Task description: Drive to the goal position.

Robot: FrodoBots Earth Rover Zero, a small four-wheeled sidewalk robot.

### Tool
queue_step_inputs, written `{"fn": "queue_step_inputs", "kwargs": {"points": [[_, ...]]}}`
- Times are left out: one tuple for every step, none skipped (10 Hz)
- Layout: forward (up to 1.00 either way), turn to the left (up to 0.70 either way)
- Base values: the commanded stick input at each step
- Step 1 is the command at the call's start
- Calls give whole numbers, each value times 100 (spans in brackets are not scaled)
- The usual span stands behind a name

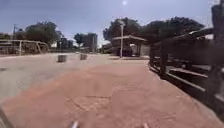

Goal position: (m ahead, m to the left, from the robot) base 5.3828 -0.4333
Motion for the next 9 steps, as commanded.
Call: {"fn": "queue_step_inputs", "kwargs": {"points": [[100, -40], [100, -40], [100, -8], [100, 0], [100, 0], [100, 0], [100, 0], [100, 0], [100, 0]]}}
